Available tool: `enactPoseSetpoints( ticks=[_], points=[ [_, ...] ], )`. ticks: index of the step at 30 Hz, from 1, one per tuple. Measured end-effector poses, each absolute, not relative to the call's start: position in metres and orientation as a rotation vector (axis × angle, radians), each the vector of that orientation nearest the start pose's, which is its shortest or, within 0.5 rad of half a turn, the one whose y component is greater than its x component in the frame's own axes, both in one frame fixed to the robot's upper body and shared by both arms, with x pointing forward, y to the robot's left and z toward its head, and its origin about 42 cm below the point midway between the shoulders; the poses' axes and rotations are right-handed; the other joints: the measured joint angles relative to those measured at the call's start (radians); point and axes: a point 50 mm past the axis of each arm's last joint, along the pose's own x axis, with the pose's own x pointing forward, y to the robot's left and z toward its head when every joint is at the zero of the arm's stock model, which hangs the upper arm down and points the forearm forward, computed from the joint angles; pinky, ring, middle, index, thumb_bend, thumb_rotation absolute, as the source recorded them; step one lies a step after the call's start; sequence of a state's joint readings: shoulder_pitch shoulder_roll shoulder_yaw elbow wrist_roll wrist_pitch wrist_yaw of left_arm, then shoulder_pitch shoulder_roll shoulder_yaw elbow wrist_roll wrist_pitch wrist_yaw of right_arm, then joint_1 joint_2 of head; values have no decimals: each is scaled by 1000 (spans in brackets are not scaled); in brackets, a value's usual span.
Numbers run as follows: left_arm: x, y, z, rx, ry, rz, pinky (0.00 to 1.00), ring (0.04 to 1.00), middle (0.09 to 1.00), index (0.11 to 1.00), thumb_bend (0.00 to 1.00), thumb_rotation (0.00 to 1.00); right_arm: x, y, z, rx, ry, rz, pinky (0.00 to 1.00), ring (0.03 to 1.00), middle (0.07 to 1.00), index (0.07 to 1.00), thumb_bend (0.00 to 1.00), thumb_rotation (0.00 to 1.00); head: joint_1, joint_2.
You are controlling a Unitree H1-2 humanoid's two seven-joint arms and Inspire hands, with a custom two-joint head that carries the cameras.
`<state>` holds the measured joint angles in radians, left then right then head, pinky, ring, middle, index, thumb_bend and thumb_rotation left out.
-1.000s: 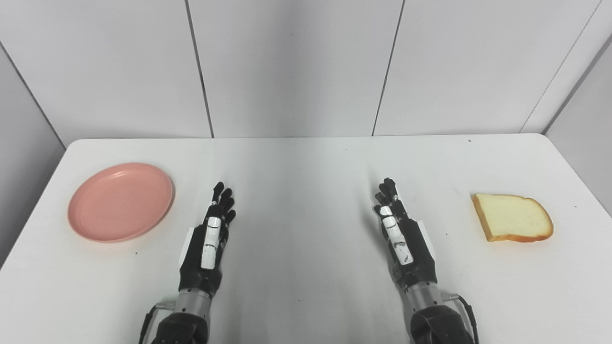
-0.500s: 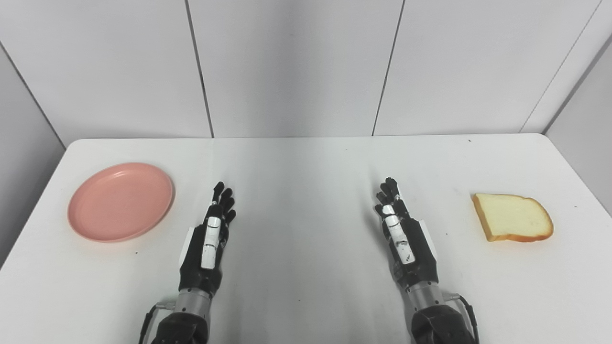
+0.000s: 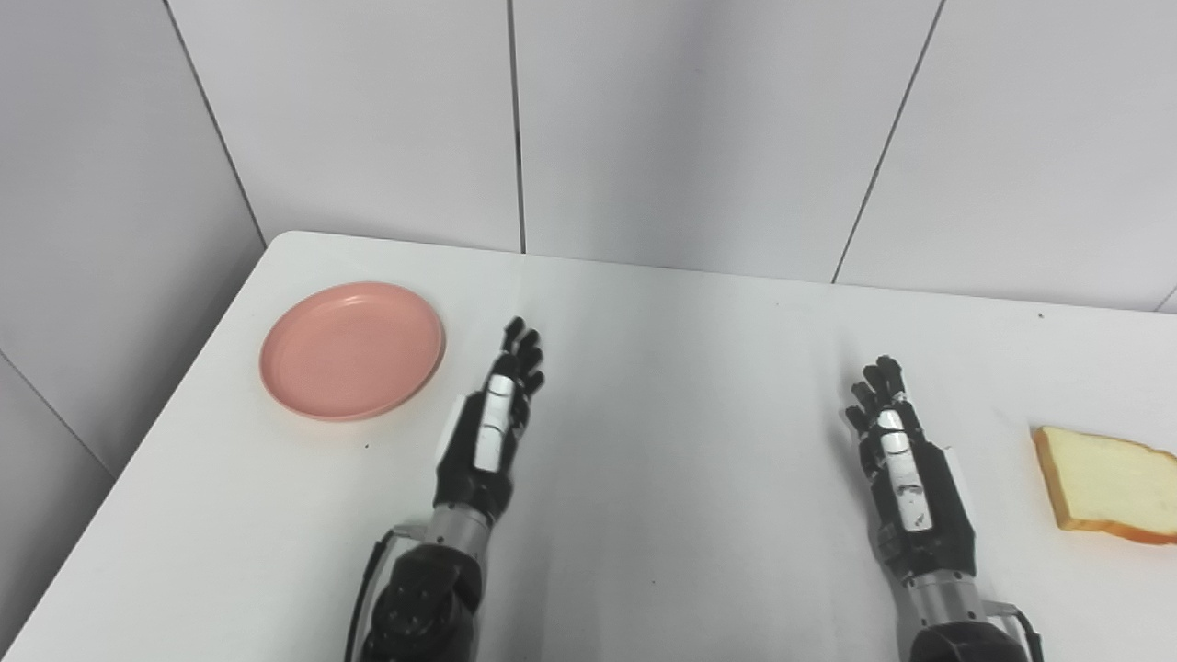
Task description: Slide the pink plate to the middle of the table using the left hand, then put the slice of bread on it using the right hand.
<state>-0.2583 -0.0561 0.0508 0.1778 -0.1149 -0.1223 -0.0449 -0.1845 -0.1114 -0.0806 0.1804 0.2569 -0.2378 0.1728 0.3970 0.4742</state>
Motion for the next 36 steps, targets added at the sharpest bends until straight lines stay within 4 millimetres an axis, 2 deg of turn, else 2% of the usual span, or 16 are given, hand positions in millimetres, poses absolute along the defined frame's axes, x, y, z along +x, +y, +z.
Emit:
enactPoseSetpoints(
  ticks=[4,7,10,12,16,21,23,27,30,36],
  points=[
    [372,204,153,-155,-224,-11,1000,989,990,996,817,1000,342,-256,124,131,-273,97,1000,1000,1000,1000,607,842,48,-26],
    [376,221,164,-159,-241,45,994,971,970,978,831,1000,342,-258,123,122,-272,103,1000,1000,1000,1000,653,839,65,-41],
    [378,236,169,-167,-255,80,973,947,943,949,846,998,342,-260,123,115,-270,107,1000,1000,1000,1000,678,836,78,-52],
    [380,245,171,-162,-262,105,937,920,919,922,855,1000,342,-260,124,111,-272,107,1000,1000,1000,1000,655,862,91,-60],
    [385,265,178,-152,-279,166,884,875,878,877,861,1000,342,-261,124,105,-273,108,1000,1000,1000,1000,673,837,114,-71],
    [389,293,179,-159,-295,243,869,859,855,846,838,1000,342,-265,124,112,-275,95,1000,1000,1000,1000,630,821,129,-81],
    [388,303,180,-158,-297,257,878,848,840,829,842,1000,342,-265,124,114,-274,94,1000,1000,1000,1000,633,814,134,-85],
    [385,323,183,-168,-311,295,830,826,824,818,812,985,342,-265,124,114,-273,94,1000,995,1000,1000,640,827,138,-88],
    [384,340,182,-182,-311,328,856,860,858,848,824,978,342,-265,124,113,-274,95,1000,992,1000,1000,663,819,135,-100],
    [384,374,178,-142,-286,384,847,849,849,836,837,983,342,-264,123,108,-272,101,1000,994,1000,1000,695,839,132,-111]
  ],
)
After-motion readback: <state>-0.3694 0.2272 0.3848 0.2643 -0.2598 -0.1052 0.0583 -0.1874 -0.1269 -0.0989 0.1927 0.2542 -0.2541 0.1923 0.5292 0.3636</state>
